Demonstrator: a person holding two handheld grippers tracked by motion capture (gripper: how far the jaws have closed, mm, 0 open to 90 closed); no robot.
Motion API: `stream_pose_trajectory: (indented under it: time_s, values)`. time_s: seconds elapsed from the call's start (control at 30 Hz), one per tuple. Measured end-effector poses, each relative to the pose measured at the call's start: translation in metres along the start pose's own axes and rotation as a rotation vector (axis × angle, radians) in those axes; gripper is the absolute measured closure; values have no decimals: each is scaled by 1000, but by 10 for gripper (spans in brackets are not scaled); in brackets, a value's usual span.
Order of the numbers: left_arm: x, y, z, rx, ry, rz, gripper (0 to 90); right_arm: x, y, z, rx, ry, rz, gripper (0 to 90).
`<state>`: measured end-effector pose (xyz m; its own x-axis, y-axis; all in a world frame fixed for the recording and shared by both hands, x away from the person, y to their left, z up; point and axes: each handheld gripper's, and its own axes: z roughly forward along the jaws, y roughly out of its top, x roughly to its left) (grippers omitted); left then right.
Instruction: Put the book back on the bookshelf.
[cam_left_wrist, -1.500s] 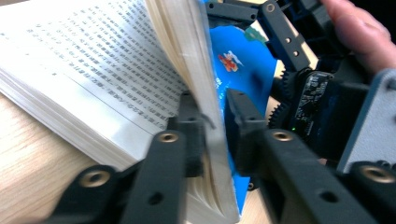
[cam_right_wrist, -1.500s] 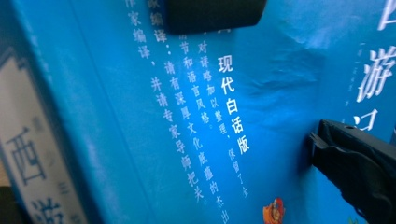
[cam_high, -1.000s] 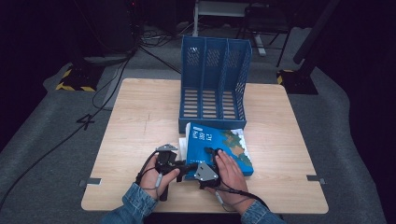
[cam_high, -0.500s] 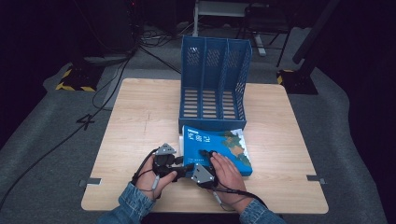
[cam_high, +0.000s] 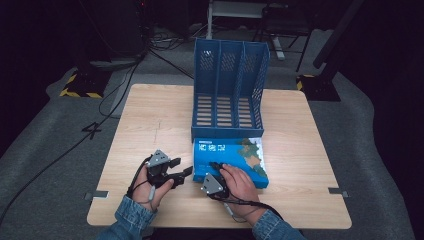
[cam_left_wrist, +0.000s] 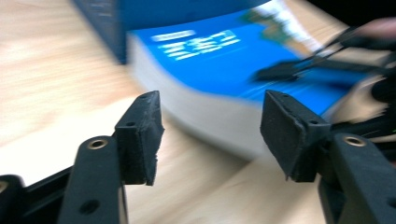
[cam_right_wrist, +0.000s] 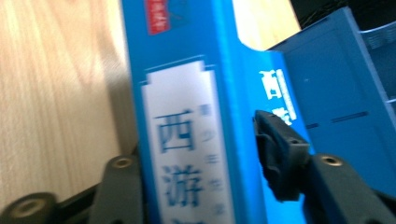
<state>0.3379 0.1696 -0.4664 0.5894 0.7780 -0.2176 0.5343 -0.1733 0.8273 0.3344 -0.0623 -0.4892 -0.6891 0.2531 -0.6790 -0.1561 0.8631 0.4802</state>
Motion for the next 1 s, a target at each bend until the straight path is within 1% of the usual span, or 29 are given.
stream_pose_trajectory:
  time_s: [0.07, 0.1, 0.13, 0.17, 0.23, 0.27, 0.3, 0.37, 0.43, 0.47, 0.53, 0.57, 0.63, 0.7, 0.73, 0.83, 0.9, 1.0]
  values:
    - [7, -3, 1, 8, 25, -13, 381, -5, 1, -5, -5, 10, 18, 568]
    - [11, -5, 2, 13, 39, -16, 381, -9, 1, -6, -12, 14, 39, 574]
    - [14, -7, 2, 23, 50, -14, 381, -12, 1, -8, -19, 16, 64, 578]
    - [16, -8, 3, 31, 65, -11, 381, -14, 1, -9, -35, 7, 103, 582]
    - [21, -10, 4, 41, 84, -10, 380, -21, 0, -14, -49, 14, 133, 588]
    - [24, -11, 5, 46, 100, -6, 377, -25, 0, -16, -54, 16, 151, 590]
    - [26, -12, 5, 52, 105, -3, 370, -29, -1, -20, -64, 18, 174, 593]
    - [31, -13, 6, 64, 132, 7, 367, -35, -1, -24, -75, 25, 206, 594]
    - [38, -17, 8, 86, 157, 9, 352, -44, -2, -31, -88, 27, 242, 598]
    - [38, -17, 8, 86, 157, 9, 351, -44, -2, -31, -88, 27, 242, 598]
    - [43, -19, 9, 111, 168, 8, 345, -51, -1, -36, -93, 30, 272, 601]
    - [45, -20, 10, 114, 174, 11, 341, -53, -1, -38, -93, 35, 281, 602]
    - [48, -22, 11, 124, 171, 17, 332, -58, 0, -42, -94, 46, 296, 603]
    - [50, -23, 12, 149, 178, -1, 328, -64, 1, -45, -94, 64, 320, 605]
    - [50, -23, 12, 149, 178, -1, 327, -64, 1, -45, -94, 64, 320, 605]
    - [54, -23, 12, 168, 180, -19, 326, -76, 1, -52, -106, 91, 370, 607]
    - [56, -23, 11, 166, 181, -30, 323, -86, 0, -58, -122, 107, 407, 608]
    - [57, -23, 11, 167, 187, -21, 316, -95, -2, -64, -139, 115, 437, 609]
